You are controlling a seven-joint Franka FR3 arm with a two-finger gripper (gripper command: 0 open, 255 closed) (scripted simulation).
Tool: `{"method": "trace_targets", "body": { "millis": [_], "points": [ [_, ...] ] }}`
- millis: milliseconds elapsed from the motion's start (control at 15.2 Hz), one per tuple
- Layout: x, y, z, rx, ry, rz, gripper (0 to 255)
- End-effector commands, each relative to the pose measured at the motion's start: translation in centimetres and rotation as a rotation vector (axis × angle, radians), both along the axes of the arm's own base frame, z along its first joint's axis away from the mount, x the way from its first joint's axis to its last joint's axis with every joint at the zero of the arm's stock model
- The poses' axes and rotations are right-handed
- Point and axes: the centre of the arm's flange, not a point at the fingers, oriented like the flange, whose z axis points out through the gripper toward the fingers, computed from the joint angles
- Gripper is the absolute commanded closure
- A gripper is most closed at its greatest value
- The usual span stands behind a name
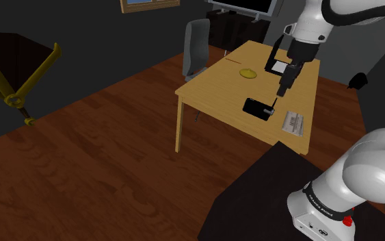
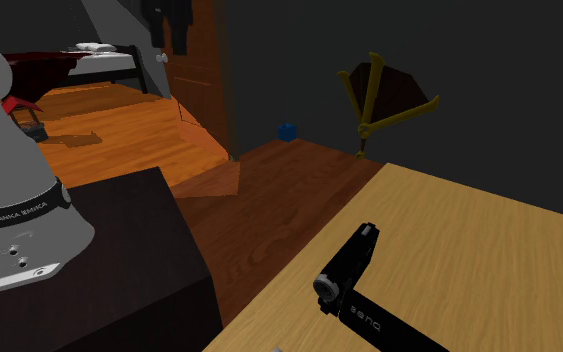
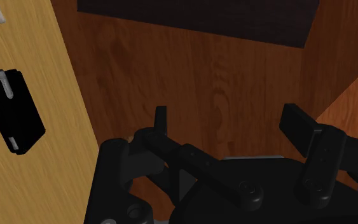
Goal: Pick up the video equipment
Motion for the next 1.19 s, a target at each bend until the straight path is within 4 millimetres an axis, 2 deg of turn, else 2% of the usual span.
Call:
{"method": "trace_targets", "body": {
  "millis": [0,1122],
  "points": [
    [0.7,-1.9,-1.8,-0.002,-0.005,0.007,0],
    [8.0,-17.5,-15.7,-0.009,-0.035,0.054,0]
  ]
}}
